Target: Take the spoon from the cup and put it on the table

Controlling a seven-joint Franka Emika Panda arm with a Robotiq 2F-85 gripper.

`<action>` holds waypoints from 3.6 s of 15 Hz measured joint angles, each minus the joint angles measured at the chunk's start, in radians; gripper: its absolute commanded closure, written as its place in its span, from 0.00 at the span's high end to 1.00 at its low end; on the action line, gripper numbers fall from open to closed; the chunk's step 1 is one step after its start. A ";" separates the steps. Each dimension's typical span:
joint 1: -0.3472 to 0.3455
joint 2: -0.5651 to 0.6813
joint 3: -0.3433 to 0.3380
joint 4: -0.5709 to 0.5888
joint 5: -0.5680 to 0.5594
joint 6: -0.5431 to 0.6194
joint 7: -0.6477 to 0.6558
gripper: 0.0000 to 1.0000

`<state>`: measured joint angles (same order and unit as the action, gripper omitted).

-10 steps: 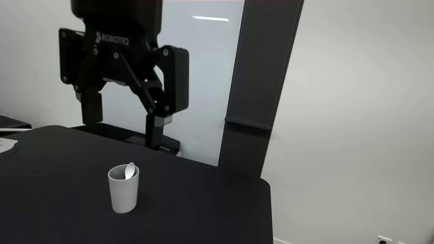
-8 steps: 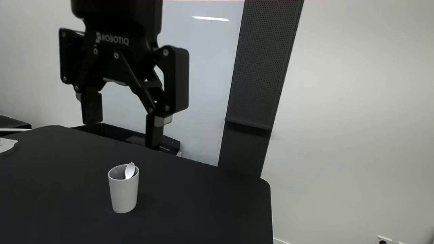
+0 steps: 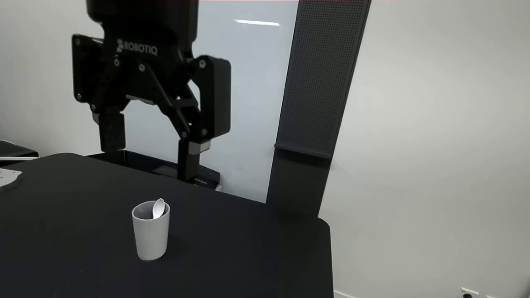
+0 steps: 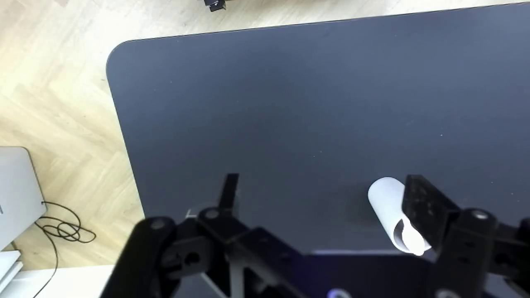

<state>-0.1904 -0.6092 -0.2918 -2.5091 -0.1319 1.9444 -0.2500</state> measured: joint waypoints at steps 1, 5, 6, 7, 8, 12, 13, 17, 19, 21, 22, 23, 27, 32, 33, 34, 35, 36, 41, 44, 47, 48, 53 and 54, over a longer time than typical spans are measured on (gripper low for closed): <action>0.000 0.000 0.000 0.000 0.000 0.000 0.000 1.00; 0.000 0.000 0.000 0.000 0.000 0.000 0.000 1.00; 0.000 0.000 0.000 0.000 0.000 0.000 0.000 1.00; 0.000 0.000 0.000 0.000 0.000 0.000 0.000 1.00; 0.000 0.001 0.001 0.000 0.000 -0.001 -0.001 1.00; 0.000 0.026 0.015 0.006 0.002 0.020 -0.001 1.00; 0.000 0.044 0.019 0.013 0.003 0.033 0.001 1.00; 0.001 0.153 0.036 0.061 0.015 0.112 0.022 1.00; 0.001 0.213 0.050 0.087 0.015 0.157 0.051 1.00; 0.001 0.265 0.063 0.111 0.015 0.192 0.081 1.00; 0.001 0.287 0.068 0.122 0.015 0.207 0.097 1.00; 0.001 0.308 0.072 0.132 0.017 0.222 0.114 1.00; 0.001 0.382 0.083 0.167 0.091 0.305 0.198 1.00; 0.001 0.508 0.121 0.240 0.111 0.369 0.447 1.00; 0.002 0.540 0.130 0.260 0.107 0.372 0.507 1.00; 0.002 0.572 0.137 0.282 0.100 0.373 0.568 1.00; 0.003 0.602 0.140 0.305 0.090 0.373 0.627 1.00; 0.006 0.629 0.141 0.327 0.079 0.371 0.685 1.00; 0.045 0.749 0.141 0.435 0.034 0.338 0.984 1.00; 0.086 0.819 0.141 0.501 0.040 0.268 1.149 1.00; 0.121 0.879 0.146 0.557 0.104 0.173 1.248 1.00; 0.128 0.896 0.152 0.573 0.137 0.149 1.261 1.00; 0.131 0.953 0.194 0.636 0.376 0.084 1.233 1.00; 0.129 0.954 0.198 0.640 0.393 0.081 1.227 1.00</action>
<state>-0.0610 0.3451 -0.0935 -1.8689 0.2606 2.0251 0.9768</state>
